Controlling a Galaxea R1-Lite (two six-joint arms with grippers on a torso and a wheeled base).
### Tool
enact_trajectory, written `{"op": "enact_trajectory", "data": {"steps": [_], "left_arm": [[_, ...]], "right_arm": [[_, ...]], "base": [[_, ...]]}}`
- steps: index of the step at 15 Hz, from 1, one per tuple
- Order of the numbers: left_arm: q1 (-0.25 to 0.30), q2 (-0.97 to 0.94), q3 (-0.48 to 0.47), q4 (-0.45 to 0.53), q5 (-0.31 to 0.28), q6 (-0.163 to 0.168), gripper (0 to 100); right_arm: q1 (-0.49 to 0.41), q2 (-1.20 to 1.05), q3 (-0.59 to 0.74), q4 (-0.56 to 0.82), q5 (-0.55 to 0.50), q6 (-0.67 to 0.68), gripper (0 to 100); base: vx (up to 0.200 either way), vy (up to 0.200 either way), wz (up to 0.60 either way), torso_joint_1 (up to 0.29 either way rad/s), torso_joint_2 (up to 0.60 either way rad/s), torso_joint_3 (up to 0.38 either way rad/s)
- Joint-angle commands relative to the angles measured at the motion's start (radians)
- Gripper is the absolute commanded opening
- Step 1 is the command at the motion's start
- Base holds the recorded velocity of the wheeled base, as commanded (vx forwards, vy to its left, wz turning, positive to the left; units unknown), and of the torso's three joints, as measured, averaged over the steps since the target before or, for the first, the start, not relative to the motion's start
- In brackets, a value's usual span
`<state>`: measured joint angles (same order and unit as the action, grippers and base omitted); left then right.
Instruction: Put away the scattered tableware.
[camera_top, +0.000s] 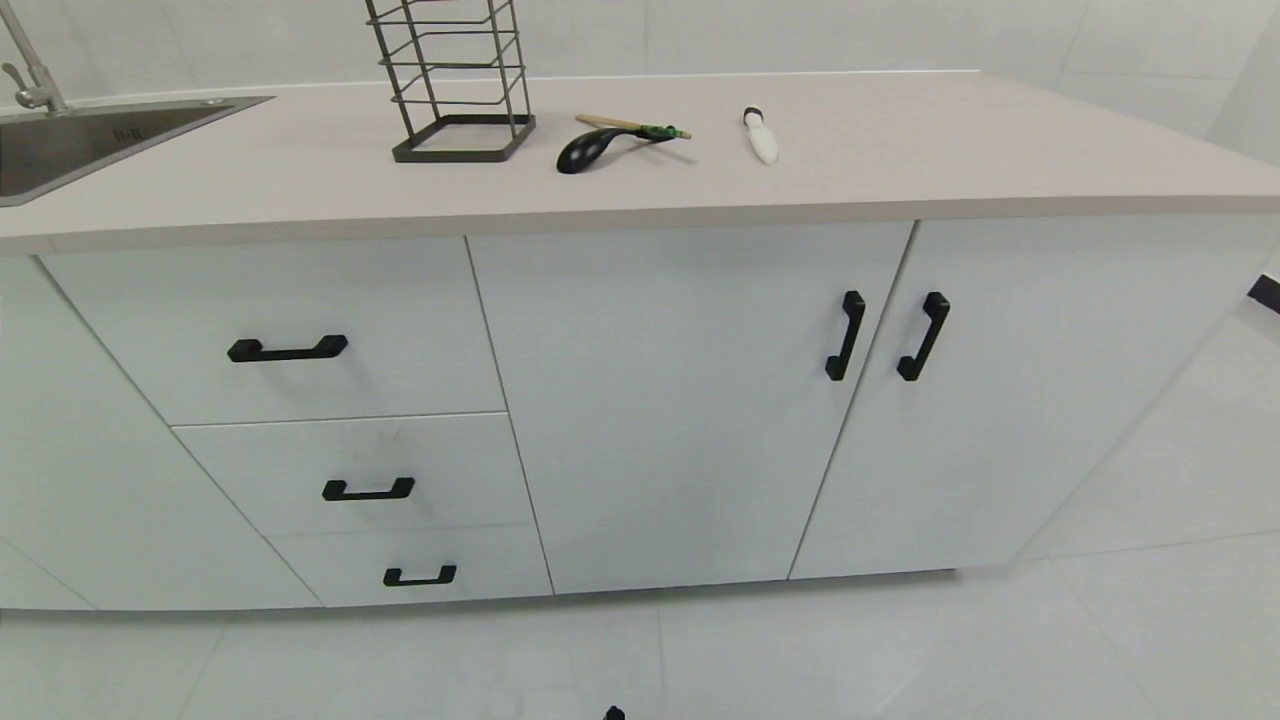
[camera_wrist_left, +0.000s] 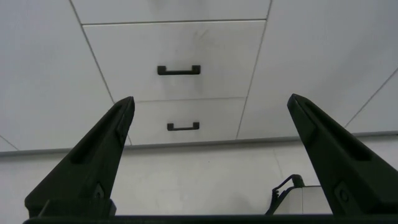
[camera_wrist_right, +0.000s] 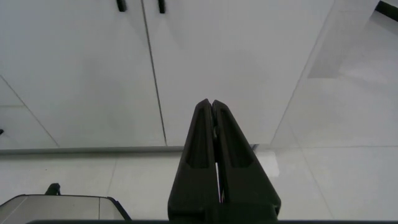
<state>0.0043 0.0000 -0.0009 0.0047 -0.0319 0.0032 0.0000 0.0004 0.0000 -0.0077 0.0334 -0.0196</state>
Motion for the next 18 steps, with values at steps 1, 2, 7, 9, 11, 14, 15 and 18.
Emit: {"op": "enact_trajectory", "data": {"steps": [1, 2, 7, 9, 11, 14, 15, 18], "left_arm": [[0.000, 0.002, 0.001, 0.000, 0.001, 0.001, 100], [0.000, 0.002, 0.001, 0.000, 0.001, 0.001, 100], [0.000, 0.002, -0.001, 0.000, 0.001, 0.000, 100], [0.000, 0.002, 0.001, 0.000, 0.000, 0.000, 100], [0.000, 0.002, 0.001, 0.000, 0.001, 0.000, 100], [0.000, 0.002, -0.001, 0.000, 0.001, 0.000, 100], [0.000, 0.002, -0.001, 0.000, 0.001, 0.000, 100], [0.000, 0.002, -0.001, 0.000, 0.001, 0.000, 100]], "right_arm": [[0.000, 0.000, 0.000, -0.002, 0.000, 0.000, 0], [0.000, 0.000, 0.000, -0.002, 0.000, 0.000, 0], [0.000, 0.000, 0.000, 0.000, 0.000, 0.000, 0], [0.000, 0.000, 0.000, 0.000, 0.000, 0.000, 0], [0.000, 0.000, 0.000, 0.000, 0.000, 0.000, 0], [0.000, 0.000, 0.000, 0.000, 0.000, 0.000, 0], [0.000, 0.000, 0.000, 0.000, 0.000, 0.000, 0], [0.000, 0.000, 0.000, 0.000, 0.000, 0.000, 0]], "base": [[0.000, 0.000, 0.00, 0.000, 0.00, 0.000], [0.000, 0.000, 0.00, 0.000, 0.00, 0.000], [0.000, 0.000, 0.60, 0.006, 0.00, 0.002], [0.000, 0.000, 0.30, 0.001, 0.00, 0.001], [0.200, 0.000, 0.00, 0.002, 0.00, 0.002], [0.067, 0.067, 0.00, 0.001, 0.00, 0.001], [0.000, 0.000, 0.00, 0.000, 0.00, 0.000], [0.000, 0.000, 0.00, 0.000, 0.00, 0.000]]}}
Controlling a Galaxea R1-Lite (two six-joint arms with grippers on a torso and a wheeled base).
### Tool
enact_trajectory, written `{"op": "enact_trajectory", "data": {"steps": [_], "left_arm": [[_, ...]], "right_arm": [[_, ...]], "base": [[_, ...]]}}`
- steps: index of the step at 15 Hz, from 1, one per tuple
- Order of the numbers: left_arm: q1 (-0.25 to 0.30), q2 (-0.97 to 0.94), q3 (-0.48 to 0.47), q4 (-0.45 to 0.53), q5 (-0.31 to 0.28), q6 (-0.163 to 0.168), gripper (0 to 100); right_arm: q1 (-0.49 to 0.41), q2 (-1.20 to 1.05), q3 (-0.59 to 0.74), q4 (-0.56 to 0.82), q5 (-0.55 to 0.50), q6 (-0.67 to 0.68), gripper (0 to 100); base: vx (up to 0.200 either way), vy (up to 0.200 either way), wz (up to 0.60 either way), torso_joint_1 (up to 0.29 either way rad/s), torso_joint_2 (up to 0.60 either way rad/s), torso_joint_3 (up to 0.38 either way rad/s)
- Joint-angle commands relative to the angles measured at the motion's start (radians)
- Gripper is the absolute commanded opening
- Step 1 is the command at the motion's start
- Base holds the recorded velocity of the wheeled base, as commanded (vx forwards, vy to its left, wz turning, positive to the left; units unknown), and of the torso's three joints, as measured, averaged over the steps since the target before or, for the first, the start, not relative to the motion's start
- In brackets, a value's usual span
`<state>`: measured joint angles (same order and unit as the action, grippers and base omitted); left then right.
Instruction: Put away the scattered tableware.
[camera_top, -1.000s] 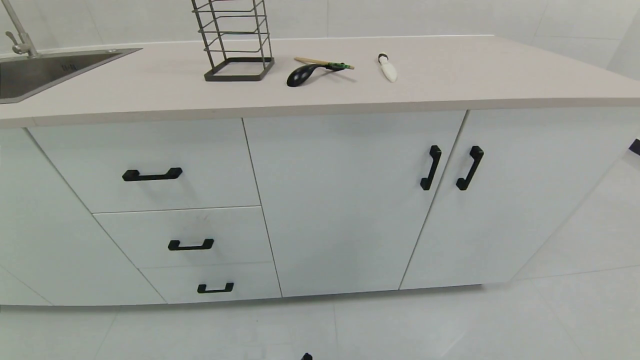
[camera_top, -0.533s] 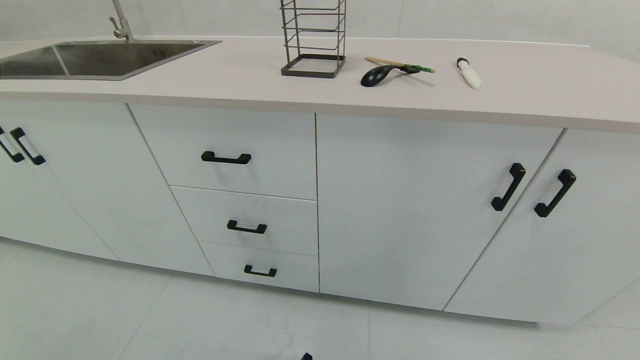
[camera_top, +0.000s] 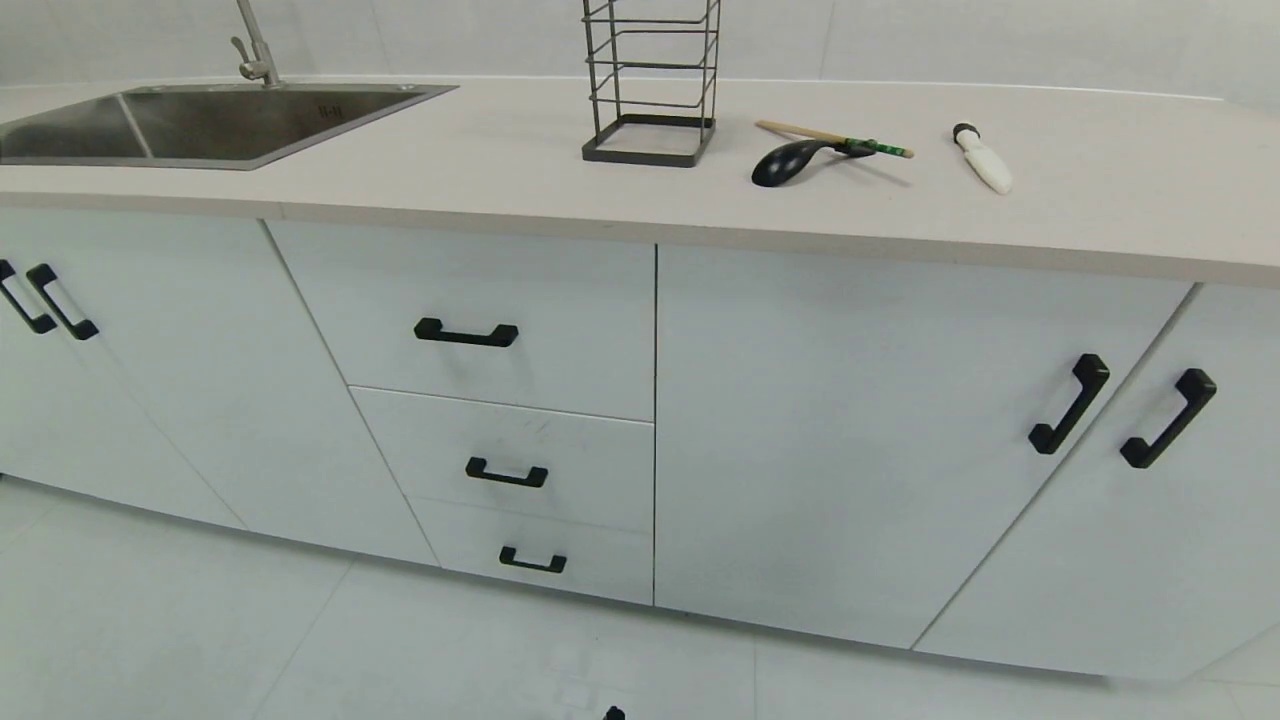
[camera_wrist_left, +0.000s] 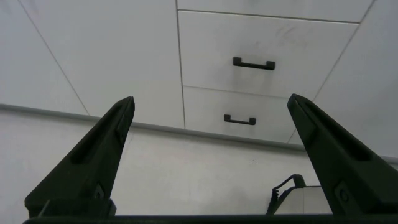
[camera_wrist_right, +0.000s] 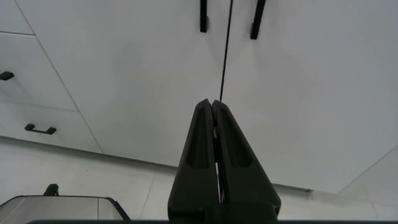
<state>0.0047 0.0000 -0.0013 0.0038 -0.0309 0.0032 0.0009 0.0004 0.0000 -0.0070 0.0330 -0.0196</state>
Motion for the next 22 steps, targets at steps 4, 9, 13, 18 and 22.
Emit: {"op": "enact_trajectory", "data": {"steps": [4, 9, 13, 18, 22], "left_arm": [[0.000, 0.002, 0.000, 0.001, -0.001, 0.000, 100], [0.000, 0.002, 0.001, 0.001, 0.000, 0.000, 100], [0.000, 0.002, 0.000, -0.001, 0.000, -0.002, 100], [0.000, 0.002, 0.001, -0.001, -0.004, 0.004, 100], [0.000, 0.002, 0.001, 0.001, 0.000, 0.003, 100]], "right_arm": [[-0.001, 0.000, 0.000, -0.001, 0.001, 0.000, 0], [-0.001, 0.000, 0.000, -0.001, 0.001, 0.000, 0], [-0.001, 0.000, 0.000, -0.001, 0.001, 0.000, 0], [-0.001, 0.000, 0.000, -0.001, 0.001, 0.000, 0], [-0.001, 0.000, 0.000, -0.001, 0.001, 0.000, 0]], "base": [[0.150, 0.000, 0.00, -0.002, 0.00, 0.002], [0.000, 0.000, 0.00, 0.000, 0.00, 0.000], [0.150, 0.000, 0.00, 0.001, 0.00, 0.004], [0.000, 0.000, 0.00, 0.000, 0.00, 0.000], [0.000, 0.000, 0.00, 0.000, 0.00, 0.000]]}}
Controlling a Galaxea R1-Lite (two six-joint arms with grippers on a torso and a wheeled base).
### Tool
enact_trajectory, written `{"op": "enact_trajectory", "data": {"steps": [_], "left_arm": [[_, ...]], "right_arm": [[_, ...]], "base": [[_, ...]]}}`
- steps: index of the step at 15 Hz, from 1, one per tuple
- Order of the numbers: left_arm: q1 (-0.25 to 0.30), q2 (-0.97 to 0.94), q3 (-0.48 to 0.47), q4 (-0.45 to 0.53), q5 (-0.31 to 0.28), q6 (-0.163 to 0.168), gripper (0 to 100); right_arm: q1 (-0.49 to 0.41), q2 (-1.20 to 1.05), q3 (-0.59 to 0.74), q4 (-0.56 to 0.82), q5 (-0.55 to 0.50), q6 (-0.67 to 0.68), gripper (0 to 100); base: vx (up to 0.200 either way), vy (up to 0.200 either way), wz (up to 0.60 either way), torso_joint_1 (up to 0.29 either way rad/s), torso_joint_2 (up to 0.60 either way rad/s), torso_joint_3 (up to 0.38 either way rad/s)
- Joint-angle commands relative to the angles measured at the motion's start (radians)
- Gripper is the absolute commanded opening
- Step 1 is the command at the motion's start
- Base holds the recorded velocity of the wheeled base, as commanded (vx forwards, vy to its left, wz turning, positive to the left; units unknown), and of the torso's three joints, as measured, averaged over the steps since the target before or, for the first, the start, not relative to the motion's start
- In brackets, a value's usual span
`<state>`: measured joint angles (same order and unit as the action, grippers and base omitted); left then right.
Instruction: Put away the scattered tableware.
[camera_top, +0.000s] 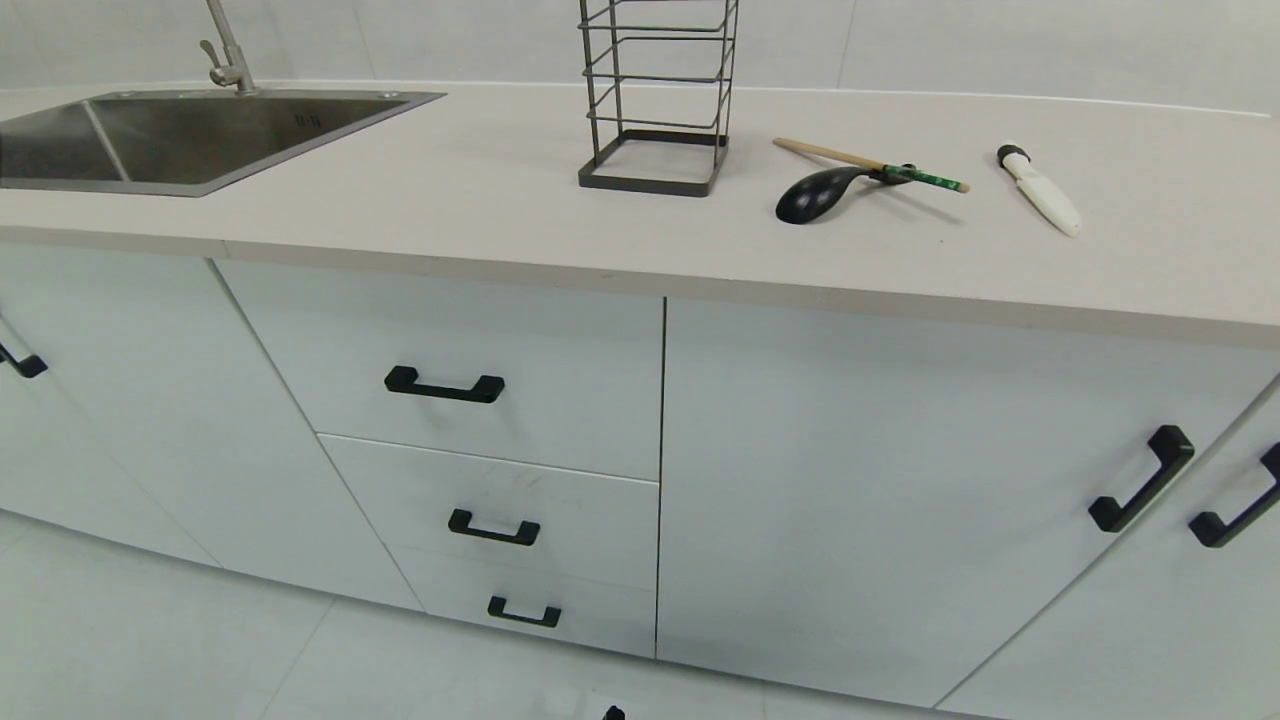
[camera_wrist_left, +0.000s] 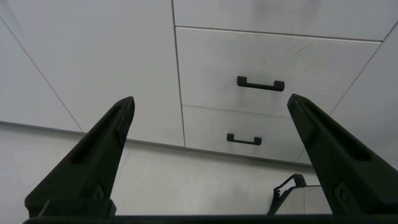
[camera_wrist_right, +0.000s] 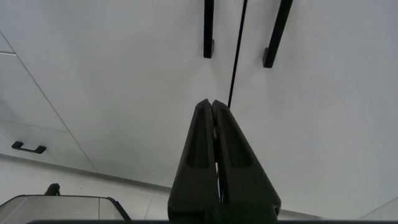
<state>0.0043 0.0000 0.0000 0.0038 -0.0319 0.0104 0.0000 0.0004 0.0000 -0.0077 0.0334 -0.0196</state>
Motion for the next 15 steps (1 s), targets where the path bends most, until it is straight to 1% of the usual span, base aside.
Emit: {"op": "enact_trajectory", "data": {"steps": [1, 2, 3, 4, 5, 6, 7, 8, 9, 10, 11, 12, 13, 14, 15], "left_arm": [[0.000, 0.002, 0.000, -0.001, 0.001, -0.006, 100], [0.000, 0.002, 0.000, 0.001, 0.001, -0.006, 100], [-0.001, 0.002, 0.000, -0.001, -0.016, 0.003, 100], [-0.001, 0.002, 0.000, -0.010, -0.057, 0.034, 100], [0.000, 0.002, -0.038, -0.074, -0.112, 0.105, 100], [0.026, 0.080, -0.204, -0.171, -0.198, 0.118, 100], [0.037, 0.130, -0.259, -0.173, -0.249, 0.126, 100], [0.048, 0.178, -0.298, -0.171, -0.327, 0.149, 100], [0.048, 0.212, -0.293, -0.165, -0.381, 0.214, 100], [0.039, 0.299, -0.276, -0.136, -0.441, 0.342, 100], [0.037, 0.341, -0.259, -0.113, -0.470, 0.411, 100], [0.036, 0.371, -0.247, -0.094, -0.476, 0.471, 100], [0.036, 0.387, -0.245, -0.084, -0.476, 0.500, 100], [0.023, 0.439, -0.245, -0.042, -0.477, 0.583, 100], [-0.003, 0.465, -0.242, -0.019, -0.477, 0.622, 100]], "right_arm": [[0.000, 0.000, 0.000, 0.000, 0.000, 0.000, 0], [0.000, 0.000, 0.000, 0.000, 0.000, 0.000, 0], [0.000, 0.000, 0.000, 0.000, 0.000, 0.000, 0], [0.000, 0.000, 0.000, 0.000, 0.000, 0.000, 0], [0.000, 0.000, 0.000, 0.000, 0.000, 0.000, 0], [0.000, 0.000, 0.000, 0.000, 0.000, 0.000, 0], [0.000, 0.000, 0.000, 0.000, 0.000, 0.000, 0], [0.000, 0.000, 0.000, 0.000, 0.000, 0.000, 0], [0.000, 0.000, 0.000, 0.000, 0.000, 0.000, 0], [0.000, 0.000, 0.000, -0.002, 0.000, 0.000, 0], [0.000, 0.000, 0.000, 0.000, 0.000, 0.000, 0], [0.000, 0.000, 0.000, 0.000, 0.000, 0.000, 0], [0.000, 0.000, 0.000, 0.000, 0.000, 0.000, 0], [0.000, 0.000, 0.000, 0.000, 0.000, 0.000, 0], [0.000, 0.000, 0.000, 0.000, 0.000, 0.000, 0]], "base": [[0.000, 0.000, 0.00, 0.000, 0.00, 0.000], [0.000, 0.000, 0.00, 0.000, 0.00, 0.000], [0.000, 0.000, 0.00, 0.000, 0.00, 0.000], [0.000, 0.000, 0.00, 0.000, 0.00, 0.000], [0.000, 0.000, 0.00, 0.000, 0.00, 0.000], [0.000, 0.000, 0.00, 0.000, 0.00, 0.000], [0.000, 0.000, 0.00, 0.000, 0.00, 0.000], [0.000, 0.000, 0.00, 0.000, 0.00, 0.000], [0.000, 0.000, 0.00, 0.000, 0.00, 0.000], [0.000, 0.000, 0.00, 0.000, 0.00, 0.000], [0.000, 0.000, 0.00, 0.000, 0.00, 0.000], [0.000, 0.000, 0.00, 0.000, 0.00, 0.000], [0.000, 0.000, 0.00, 0.000, 0.00, 0.000], [0.000, 0.000, 0.00, 0.000, 0.00, 0.000], [0.000, 0.000, 0.00, 0.000, 0.00, 0.000]]}}
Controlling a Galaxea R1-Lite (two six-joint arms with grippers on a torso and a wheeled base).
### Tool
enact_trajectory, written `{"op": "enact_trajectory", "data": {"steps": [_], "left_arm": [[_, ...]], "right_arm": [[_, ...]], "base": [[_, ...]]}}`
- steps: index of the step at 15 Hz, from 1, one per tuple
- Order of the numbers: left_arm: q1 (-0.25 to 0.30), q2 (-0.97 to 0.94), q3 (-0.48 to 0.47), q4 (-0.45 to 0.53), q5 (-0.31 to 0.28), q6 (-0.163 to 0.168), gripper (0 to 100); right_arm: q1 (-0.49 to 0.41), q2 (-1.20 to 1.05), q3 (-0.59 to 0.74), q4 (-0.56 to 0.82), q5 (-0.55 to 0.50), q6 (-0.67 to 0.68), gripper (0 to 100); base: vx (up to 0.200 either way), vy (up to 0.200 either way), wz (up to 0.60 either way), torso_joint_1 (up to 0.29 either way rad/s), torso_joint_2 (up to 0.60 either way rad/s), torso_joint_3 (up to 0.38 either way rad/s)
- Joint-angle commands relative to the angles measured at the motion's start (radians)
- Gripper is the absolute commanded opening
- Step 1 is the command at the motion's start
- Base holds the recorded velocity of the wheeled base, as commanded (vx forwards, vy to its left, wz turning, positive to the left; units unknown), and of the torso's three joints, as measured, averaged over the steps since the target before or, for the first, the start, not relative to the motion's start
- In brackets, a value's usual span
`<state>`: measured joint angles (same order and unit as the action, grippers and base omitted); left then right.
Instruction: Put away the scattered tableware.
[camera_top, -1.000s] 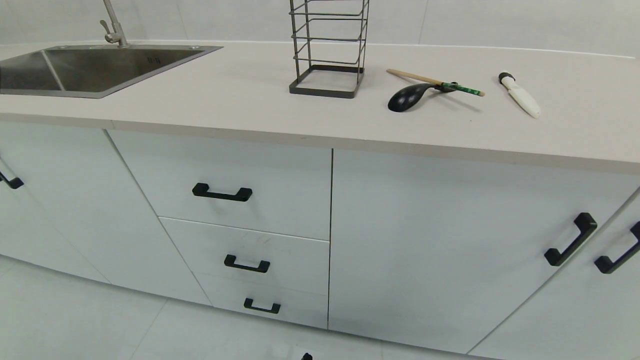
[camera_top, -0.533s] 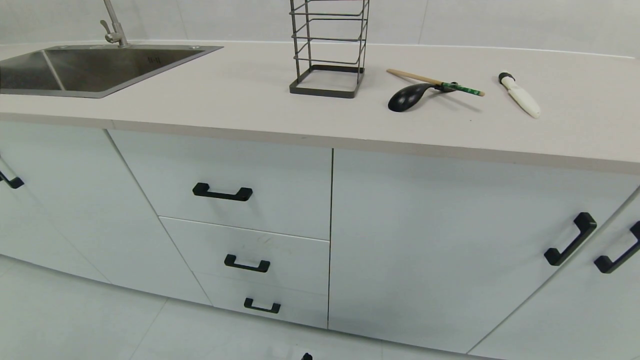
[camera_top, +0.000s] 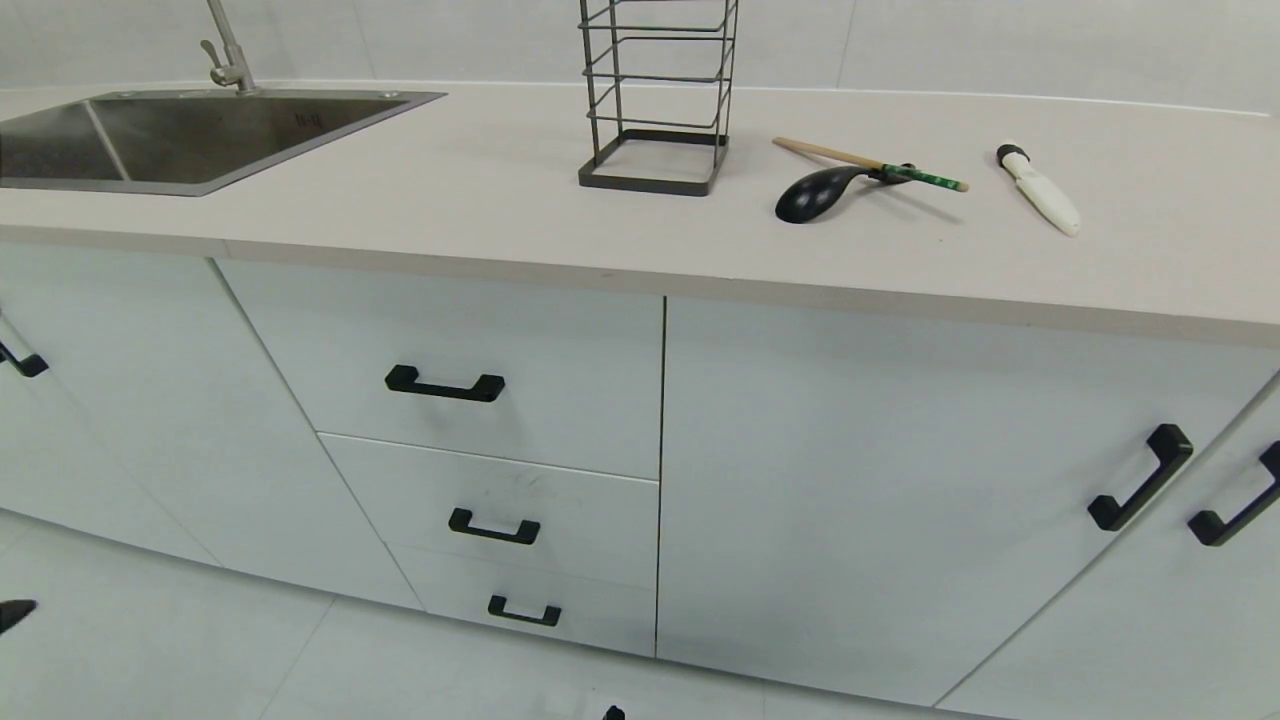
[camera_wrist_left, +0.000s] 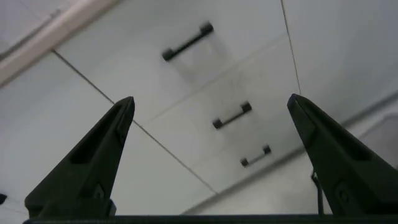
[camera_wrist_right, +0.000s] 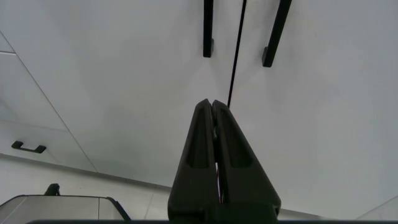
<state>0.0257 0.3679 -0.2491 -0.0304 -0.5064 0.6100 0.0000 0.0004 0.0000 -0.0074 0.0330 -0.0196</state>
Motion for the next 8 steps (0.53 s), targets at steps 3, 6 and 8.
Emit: {"op": "enact_trajectory", "data": {"steps": [3, 6, 8], "left_arm": [[-0.093, 0.304, -0.010, 0.182, 0.011, 0.318, 100], [-0.104, 0.506, -0.075, 0.181, 0.089, 0.557, 100], [-0.135, 0.562, -0.093, 0.175, 0.115, 0.567, 100]], "right_arm": [[0.000, 0.000, 0.000, 0.000, 0.001, 0.000, 0], [0.000, 0.000, 0.000, 0.000, 0.001, 0.000, 0], [0.000, 0.000, 0.000, 0.000, 0.001, 0.000, 0]], "base": [[0.000, 0.000, 0.00, 0.000, 0.00, 0.000], [0.000, 0.000, 0.00, 0.000, 0.00, 0.000], [0.000, 0.000, 0.00, 0.000, 0.00, 0.000]]}}
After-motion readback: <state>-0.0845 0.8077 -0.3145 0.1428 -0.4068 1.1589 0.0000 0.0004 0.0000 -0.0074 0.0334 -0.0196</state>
